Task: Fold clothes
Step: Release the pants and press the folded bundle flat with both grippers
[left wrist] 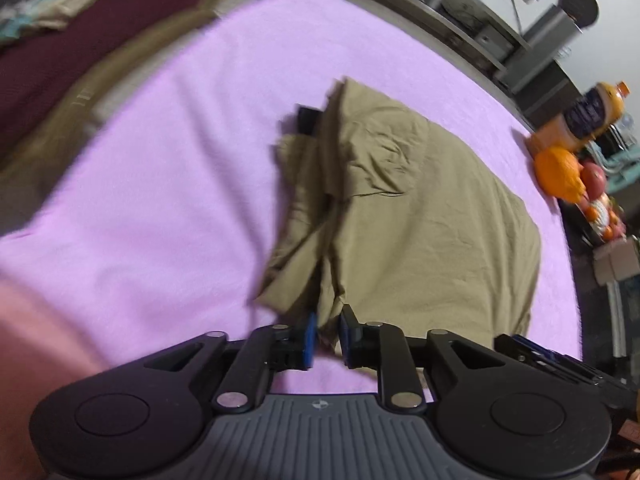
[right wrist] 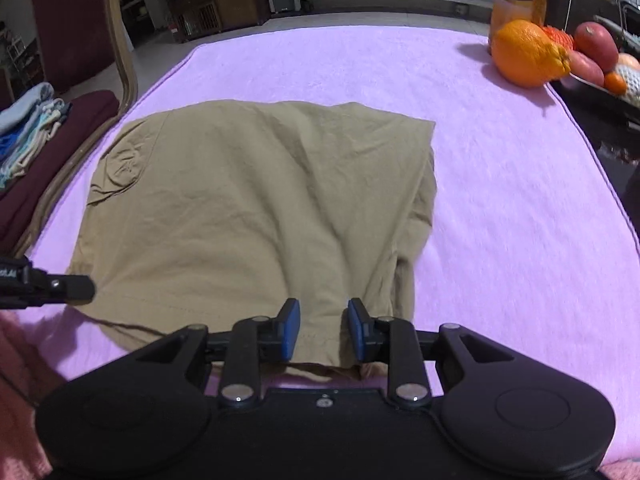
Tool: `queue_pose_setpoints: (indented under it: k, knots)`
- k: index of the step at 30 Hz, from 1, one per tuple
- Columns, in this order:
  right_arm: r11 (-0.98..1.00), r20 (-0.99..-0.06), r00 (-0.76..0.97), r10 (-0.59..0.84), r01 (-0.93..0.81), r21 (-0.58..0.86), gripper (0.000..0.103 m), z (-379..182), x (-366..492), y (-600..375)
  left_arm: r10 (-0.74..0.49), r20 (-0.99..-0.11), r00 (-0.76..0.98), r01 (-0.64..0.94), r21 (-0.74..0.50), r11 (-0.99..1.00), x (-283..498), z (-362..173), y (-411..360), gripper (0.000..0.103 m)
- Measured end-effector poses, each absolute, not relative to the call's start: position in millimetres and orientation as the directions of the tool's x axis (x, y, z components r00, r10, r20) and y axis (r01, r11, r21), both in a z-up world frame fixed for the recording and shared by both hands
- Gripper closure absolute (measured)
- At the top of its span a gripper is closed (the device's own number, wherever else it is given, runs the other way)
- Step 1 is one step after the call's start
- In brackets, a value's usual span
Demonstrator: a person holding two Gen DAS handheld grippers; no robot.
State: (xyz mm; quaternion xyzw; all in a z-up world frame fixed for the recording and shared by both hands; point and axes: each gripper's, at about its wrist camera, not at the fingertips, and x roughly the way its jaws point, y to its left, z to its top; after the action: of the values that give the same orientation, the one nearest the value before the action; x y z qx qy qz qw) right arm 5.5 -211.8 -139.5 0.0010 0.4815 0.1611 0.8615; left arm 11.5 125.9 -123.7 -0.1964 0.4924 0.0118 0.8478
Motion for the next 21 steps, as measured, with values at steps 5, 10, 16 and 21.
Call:
queue_pose_setpoints:
  k: [5, 10, 16, 21]
  knots:
    - [0.948, -0.832, 0.473, 0.289, -0.260, 0.182, 0.077, -137.1, 11.8, -213.2, -0.070, -0.735, 0.674, -0.124, -0.206, 0.971, 10.8, -80.9, 110.5, 0.091]
    - [0.948, -0.832, 0.473, 0.291, -0.262, 0.182, 0.077, -138.1, 13.7, -212.9, -0.169, -0.680, 0.713, 0.079, -0.162, 0.984, 44.9, -73.3, 74.8, 0.086]
    - [0.946, -0.829, 0.475, 0.294, -0.265, 0.184, 0.077, -138.8, 14.3, -214.3, -0.108, -0.810, 0.576, 0.151, -0.024, 0.988, 68.5, -141.3, 57.2, 0.089]
    - [0.948, -0.819, 0.488, 0.303, -0.240, 0.208, 0.077, -122.2, 13.9, -220.4, -0.091, -0.826, 0.556, 0.176, 0.010, 0.984, 48.3, -143.7, 62.2, 0.089]
